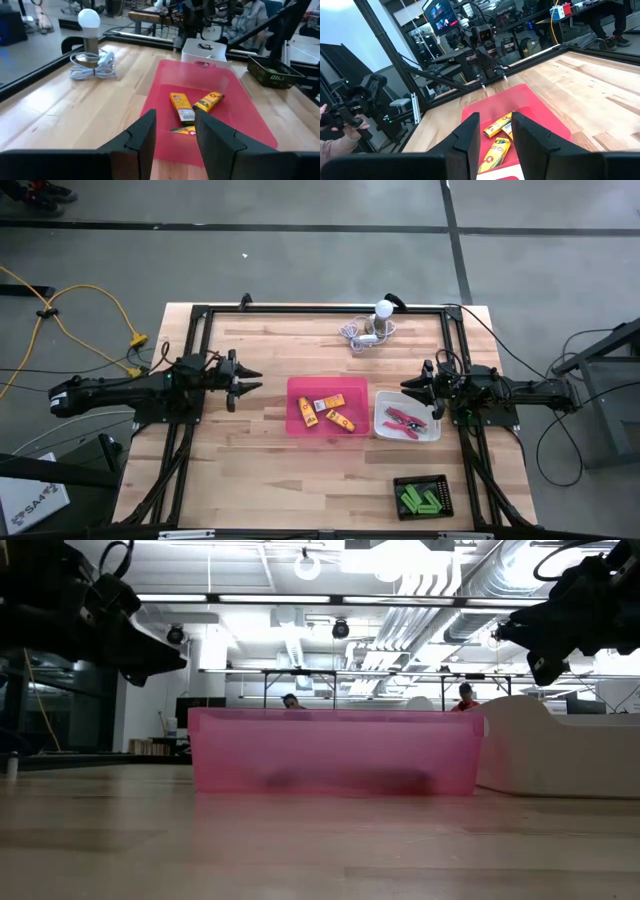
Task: Pick & Place School Supplies
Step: Return to Home Position
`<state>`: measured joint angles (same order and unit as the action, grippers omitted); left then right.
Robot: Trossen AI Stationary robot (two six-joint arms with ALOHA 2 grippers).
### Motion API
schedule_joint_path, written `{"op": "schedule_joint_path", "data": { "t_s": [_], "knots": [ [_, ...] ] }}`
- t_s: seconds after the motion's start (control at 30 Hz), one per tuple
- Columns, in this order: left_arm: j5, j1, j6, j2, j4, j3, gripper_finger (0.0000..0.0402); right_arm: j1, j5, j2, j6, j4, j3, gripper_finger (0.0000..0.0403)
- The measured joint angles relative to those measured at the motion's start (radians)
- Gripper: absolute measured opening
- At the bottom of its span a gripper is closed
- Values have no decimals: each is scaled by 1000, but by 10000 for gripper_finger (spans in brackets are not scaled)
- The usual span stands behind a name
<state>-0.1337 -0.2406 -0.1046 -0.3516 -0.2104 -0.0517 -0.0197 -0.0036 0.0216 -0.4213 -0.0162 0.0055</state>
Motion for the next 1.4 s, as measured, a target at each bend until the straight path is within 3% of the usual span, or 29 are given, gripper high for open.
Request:
{"op": "schedule_joint_path", "data": {
  "t_s": [0.37, 0.73, 1.4],
  "knots": [
    [17, 55, 21, 83, 48, 21, 131, 0, 0, 0, 0, 0, 0, 101],
    [54, 35, -19, 220, 220, 23, 131, 0, 0, 0, 0, 0, 0, 101],
    [61, 34, -50, 218, 238, 24, 131, 0, 0, 0, 0, 0, 0, 101]
  ]
}}
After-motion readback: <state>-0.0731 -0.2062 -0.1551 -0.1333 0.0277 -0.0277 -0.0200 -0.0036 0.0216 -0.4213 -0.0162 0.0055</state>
